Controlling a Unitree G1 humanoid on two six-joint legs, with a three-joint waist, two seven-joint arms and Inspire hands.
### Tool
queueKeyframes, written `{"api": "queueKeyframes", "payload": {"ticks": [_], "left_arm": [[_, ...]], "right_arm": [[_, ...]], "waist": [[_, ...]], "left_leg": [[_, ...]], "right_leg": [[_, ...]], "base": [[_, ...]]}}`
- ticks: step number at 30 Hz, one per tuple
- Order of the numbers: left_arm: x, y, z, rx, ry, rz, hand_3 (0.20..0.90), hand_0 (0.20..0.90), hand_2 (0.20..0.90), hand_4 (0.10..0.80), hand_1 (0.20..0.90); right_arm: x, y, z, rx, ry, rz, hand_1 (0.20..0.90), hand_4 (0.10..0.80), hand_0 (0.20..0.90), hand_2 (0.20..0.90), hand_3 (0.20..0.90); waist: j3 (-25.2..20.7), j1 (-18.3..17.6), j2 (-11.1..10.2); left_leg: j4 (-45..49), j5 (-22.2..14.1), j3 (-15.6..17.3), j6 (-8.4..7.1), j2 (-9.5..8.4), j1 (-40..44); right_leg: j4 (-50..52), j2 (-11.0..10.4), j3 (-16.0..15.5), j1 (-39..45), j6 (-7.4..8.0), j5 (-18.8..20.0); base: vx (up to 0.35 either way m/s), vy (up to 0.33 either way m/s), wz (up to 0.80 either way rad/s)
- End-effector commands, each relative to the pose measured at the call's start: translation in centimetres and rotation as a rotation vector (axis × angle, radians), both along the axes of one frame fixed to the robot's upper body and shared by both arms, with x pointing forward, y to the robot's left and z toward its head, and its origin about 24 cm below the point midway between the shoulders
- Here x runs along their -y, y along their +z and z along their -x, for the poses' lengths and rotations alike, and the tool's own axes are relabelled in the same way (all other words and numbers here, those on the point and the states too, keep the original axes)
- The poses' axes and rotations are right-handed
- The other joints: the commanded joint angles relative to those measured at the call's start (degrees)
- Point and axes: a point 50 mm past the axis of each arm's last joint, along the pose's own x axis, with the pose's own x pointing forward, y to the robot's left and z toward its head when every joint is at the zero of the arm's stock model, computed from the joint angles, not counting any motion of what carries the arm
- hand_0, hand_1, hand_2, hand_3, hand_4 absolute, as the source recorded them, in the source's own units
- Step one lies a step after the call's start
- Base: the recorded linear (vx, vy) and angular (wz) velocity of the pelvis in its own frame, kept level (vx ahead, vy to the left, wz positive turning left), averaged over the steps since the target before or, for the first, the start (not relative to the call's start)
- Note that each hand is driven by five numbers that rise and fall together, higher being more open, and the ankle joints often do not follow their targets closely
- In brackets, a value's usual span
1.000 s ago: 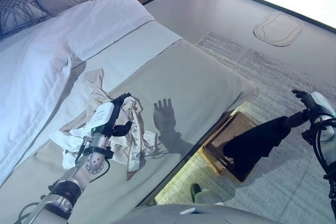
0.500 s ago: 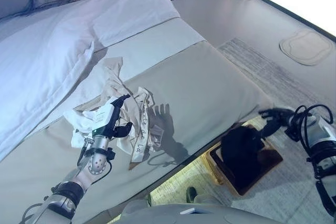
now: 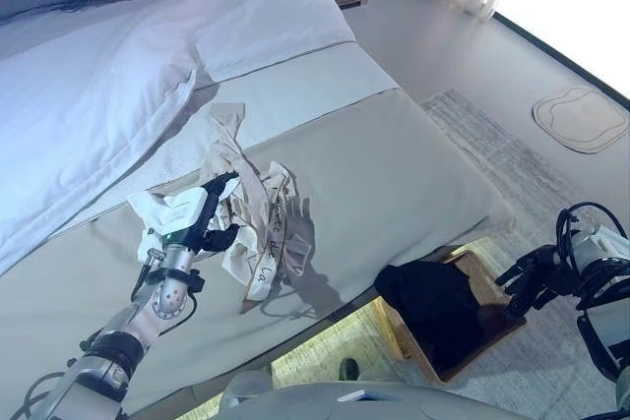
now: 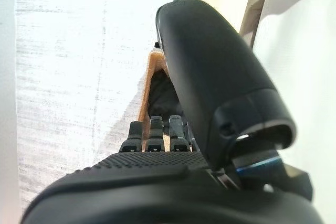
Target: Pick up the clothes from the bed and place them into the basket
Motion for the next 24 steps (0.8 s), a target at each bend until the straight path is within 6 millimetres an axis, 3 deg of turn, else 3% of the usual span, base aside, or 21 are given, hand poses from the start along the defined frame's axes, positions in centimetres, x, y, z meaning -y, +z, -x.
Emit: {"api": "queueKeyframes", "payload": {"ticks": [1,4,5,8,17,24], "left_arm": [[0.1,4.0,-2.9,0.203,-0.018,0.084,0.900,0.900,0.900,0.800,0.900],[-0.1,3.8,-2.6,0.206,0.010,0.089,0.900,0.900,0.900,0.800,0.900],[-0.1,3.7,-2.6,0.208,0.015,0.090,0.900,0.900,0.900,0.800,0.900],[-0.3,3.1,-2.0,0.207,0.050,0.098,0.900,0.900,0.900,0.800,0.900],[-0.2,1.6,-0.6,0.194,0.116,0.115,0.900,0.900,0.900,0.800,0.900],[0.1,1.5,-0.5,0.186,0.132,0.126,0.900,0.900,0.900,0.800,0.900]], "right_arm": [[2.8,6.2,-2.2,0.250,-0.049,0.210,0.900,0.800,0.900,0.900,0.900],[1.8,10.5,-5.3,0.633,-0.078,0.210,0.900,0.800,0.900,0.900,0.900],[1.4,11.2,-5.8,0.686,-0.072,0.210,0.900,0.800,0.900,0.900,0.900],[-1.4,14.5,-8.1,0.983,0.076,0.262,0.900,0.800,0.900,0.900,0.900],[-7.8,15.2,-9.5,1.188,0.459,0.426,0.900,0.800,0.900,0.900,0.900],[-11.1,15.9,-10.6,1.391,0.585,0.481,0.900,0.800,0.900,0.900,0.900]], "waist": [[-4.3,0.7,-0.4],[-4.0,0.2,-0.1],[-4.1,0.1,-0.1],[-3.7,-0.1,0.3],[-3.3,1.1,1.3],[-1.8,4.1,2.1]], "left_leg": [[4.3,-6.4,-0.1,-0.72,0.46,0.8],[4.5,-6.7,-0.2,-0.77,0.52,1.2],[4.6,-6.6,-0.2,-0.79,0.48,0.8],[4.7,-6.8,-0.5,-0.76,0.21,0.6],[4.8,-6.4,-2.3,-0.84,-0.37,-0.8],[6.9,-6.7,-4.5,-0.71,-1.04,-3.4]], "right_leg": [[5.9,-0.2,-0.9,-5.3,1.21,1.3],[6.0,0.0,-0.6,-5.0,1.23,1.0],[6.0,0.0,-0.5,-5.3,1.18,1.2],[6.0,0.1,-0.5,-5.5,1.12,1.0],[5.7,-0.3,-1.8,-5.5,0.80,0.5],[7.3,-0.9,-3.9,-6.4,0.00,-0.7]], "base": [[0.000,0.000,0.00],[0.000,0.000,0.00],[0.002,0.008,-0.05],[-0.003,0.007,-0.02],[0.009,0.012,0.05],[-0.001,0.020,0.21]]}}
